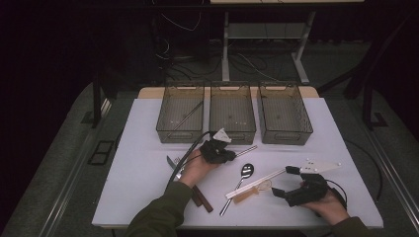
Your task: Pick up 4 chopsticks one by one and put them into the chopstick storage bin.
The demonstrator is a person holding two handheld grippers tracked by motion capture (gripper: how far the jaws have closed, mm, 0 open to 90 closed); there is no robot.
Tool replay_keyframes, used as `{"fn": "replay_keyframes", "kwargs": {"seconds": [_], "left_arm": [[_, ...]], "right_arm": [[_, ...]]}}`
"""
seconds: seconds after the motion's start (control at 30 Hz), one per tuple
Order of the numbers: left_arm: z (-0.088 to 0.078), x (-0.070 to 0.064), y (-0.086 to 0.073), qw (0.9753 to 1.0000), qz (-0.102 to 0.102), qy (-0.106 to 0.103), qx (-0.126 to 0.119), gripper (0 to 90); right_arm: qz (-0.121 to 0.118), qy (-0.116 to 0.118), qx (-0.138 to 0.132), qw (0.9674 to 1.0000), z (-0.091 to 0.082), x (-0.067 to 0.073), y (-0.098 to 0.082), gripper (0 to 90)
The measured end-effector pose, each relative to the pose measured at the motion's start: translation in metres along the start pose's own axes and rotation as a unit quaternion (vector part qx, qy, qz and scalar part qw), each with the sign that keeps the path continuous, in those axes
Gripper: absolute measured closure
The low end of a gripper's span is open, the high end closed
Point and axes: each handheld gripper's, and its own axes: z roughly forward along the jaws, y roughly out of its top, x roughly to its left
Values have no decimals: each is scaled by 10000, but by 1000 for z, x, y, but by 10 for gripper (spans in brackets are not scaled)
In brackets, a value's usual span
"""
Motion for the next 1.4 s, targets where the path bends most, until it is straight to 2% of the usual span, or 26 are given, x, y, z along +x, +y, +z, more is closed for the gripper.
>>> {"fn": "replay_keyframes", "kwargs": {"seconds": [0.2,0.3,0.43,0.47,0.63,0.7,0.77,1.07,1.4], "left_arm": [[1,-3,1,9999,84,62,-27,851],[0,-2,1,10000,33,19,-26,851],[-3,0,2,9999,110,-9,31,851],[-4,-1,2,10000,38,-9,31,851],[-8,-1,4,9999,-56,-51,69,851],[-11,-1,6,9999,-137,-103,10,851],[-14,-1,8,9999,-64,-117,-59,852],[-37,-4,14,9986,-155,-167,-470,851],[-70,-3,19,9942,-225,-107,-1046,850]], "right_arm": [[6,-5,-8,10000,0,0,0,8],[11,-2,-6,10000,0,0,0,8],[23,0,-8,10000,0,0,0,8],[23,0,-8,10000,0,0,0,8],[39,1,-12,10000,-1,0,0,8],[33,4,-12,10000,-1,0,0,8],[38,5,-17,10000,-1,0,0,8],[29,9,-25,10000,-1,0,0,8],[14,5,-31,10000,-1,0,0,8]]}}
